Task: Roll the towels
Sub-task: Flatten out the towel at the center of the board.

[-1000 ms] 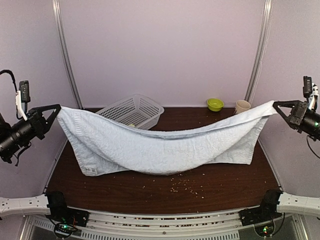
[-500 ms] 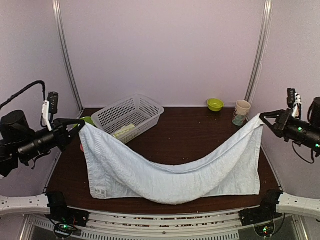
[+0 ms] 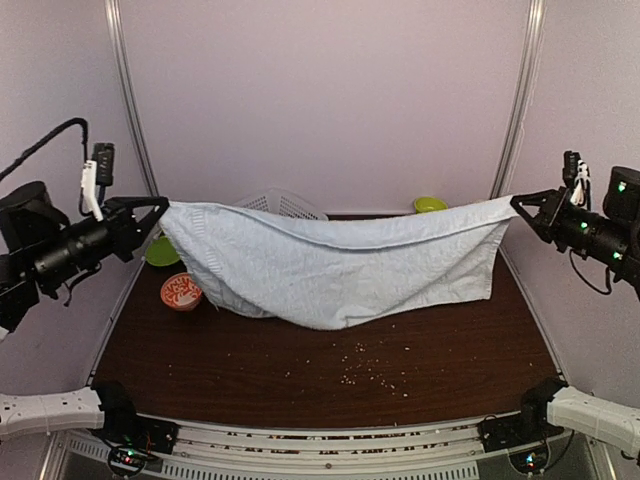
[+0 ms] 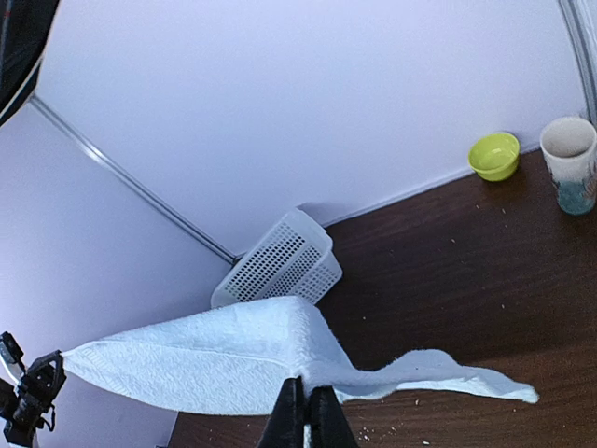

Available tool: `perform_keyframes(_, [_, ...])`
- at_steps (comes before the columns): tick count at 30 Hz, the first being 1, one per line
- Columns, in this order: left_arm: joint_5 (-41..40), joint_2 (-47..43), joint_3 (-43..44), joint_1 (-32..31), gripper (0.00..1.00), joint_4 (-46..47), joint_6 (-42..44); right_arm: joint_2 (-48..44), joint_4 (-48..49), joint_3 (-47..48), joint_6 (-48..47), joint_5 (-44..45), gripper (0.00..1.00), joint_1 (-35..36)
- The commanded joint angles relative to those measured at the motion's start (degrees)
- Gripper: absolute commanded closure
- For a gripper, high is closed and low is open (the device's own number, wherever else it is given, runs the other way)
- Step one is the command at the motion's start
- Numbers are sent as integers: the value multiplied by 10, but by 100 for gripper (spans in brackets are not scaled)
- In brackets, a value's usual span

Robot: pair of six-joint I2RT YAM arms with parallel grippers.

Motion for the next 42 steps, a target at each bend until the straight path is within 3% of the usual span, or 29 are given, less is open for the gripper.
perform_keyframes(1, [130,-89,31,2,100,-3,9,-55,-49,64,-89,-108,100,-4])
perform_keyframes(6, [176,-155,58,2,100,-60,-14,-93,-99,141,-76,-157,100,-3])
perform_keyframes(9, [151,-176,43,2,100,-58,-20,-88,-122,160,-64,-117,100,-4])
perform_keyframes(12, [115,-163,6,2,100,-38,-9,-75,-122,112,-45,-41,100,-4])
perform_keyframes(19, [35,-47,-131,5,100,87,11,-35,-12,-50,24,67,100,-28])
perform_keyframes(25, [44,103,-209,75,100,259,-36,18,128,-214,85,35,100,-147])
perform_keyframes(28, [-2,162,-240,88,100,332,-52,60,190,-272,93,34,100,-183])
perform_keyframes(33, [-27,227,-236,97,100,376,-34,148,245,-294,99,33,100,-200])
perform_keyframes(42, [-51,278,-203,117,100,388,3,226,300,-264,107,24,100,-200])
